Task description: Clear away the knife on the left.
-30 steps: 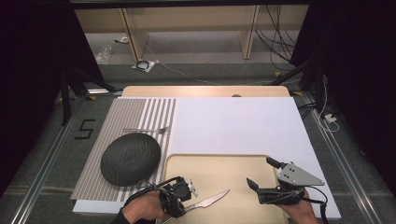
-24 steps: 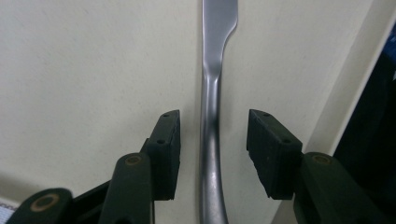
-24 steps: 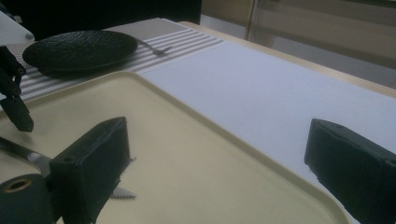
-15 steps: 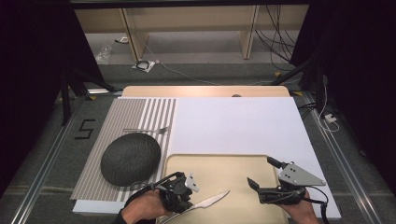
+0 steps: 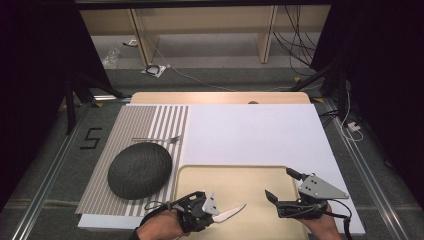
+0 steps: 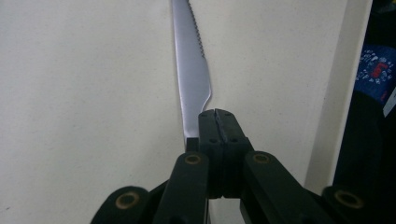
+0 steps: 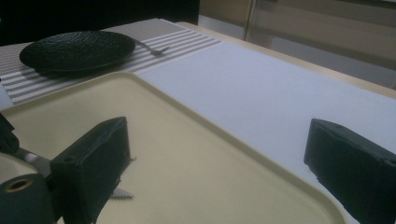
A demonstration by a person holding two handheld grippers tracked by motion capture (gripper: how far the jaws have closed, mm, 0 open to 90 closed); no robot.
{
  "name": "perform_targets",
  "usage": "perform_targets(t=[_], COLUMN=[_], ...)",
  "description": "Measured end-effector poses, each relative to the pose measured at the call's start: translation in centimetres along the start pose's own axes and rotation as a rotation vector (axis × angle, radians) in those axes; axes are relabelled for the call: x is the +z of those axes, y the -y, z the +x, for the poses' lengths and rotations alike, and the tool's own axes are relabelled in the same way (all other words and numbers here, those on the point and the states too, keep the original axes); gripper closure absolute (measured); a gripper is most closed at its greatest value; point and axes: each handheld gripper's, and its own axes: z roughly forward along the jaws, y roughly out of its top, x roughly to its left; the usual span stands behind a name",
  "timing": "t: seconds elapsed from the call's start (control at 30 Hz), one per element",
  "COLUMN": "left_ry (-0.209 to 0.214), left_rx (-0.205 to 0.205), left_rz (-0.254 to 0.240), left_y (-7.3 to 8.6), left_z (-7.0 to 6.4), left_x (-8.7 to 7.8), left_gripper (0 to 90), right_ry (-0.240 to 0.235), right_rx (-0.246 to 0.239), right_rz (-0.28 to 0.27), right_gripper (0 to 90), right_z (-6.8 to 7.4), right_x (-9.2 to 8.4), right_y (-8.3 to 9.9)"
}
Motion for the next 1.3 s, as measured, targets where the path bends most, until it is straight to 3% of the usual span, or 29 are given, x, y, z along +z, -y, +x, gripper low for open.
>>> perform_targets(t=[0.4, 0.5, 0.67, 1.3], left_ry=[-0.006, 0.001, -0.027, -0.08], left_rx=[0.016, 0.004, -0.01, -0.089], left_rz=[0.024, 0.028, 0.044, 0.03], left_y=[0.1, 0.2, 0.5, 1.6], left_z=[0.0, 0.4, 1.0, 2.6], left_x=[1.5, 1.6, 1.7, 1.3], left_gripper=[89.3, 89.4, 89.3, 89.4], right_ry=[-0.001, -0.002, -0.002, -0.001], right_rx=[-0.003, -0.002, -0.002, -0.006], right_rz=[0.004, 0.006, 0.006, 0.003], right_gripper=[7.9, 8.1, 8.1, 8.0], right_z=[0.0, 0.0, 0.0, 0.0], right_x=[0.0, 0.1, 0.1, 0.0], right_y=[0.0, 0.0, 0.0, 0.0])
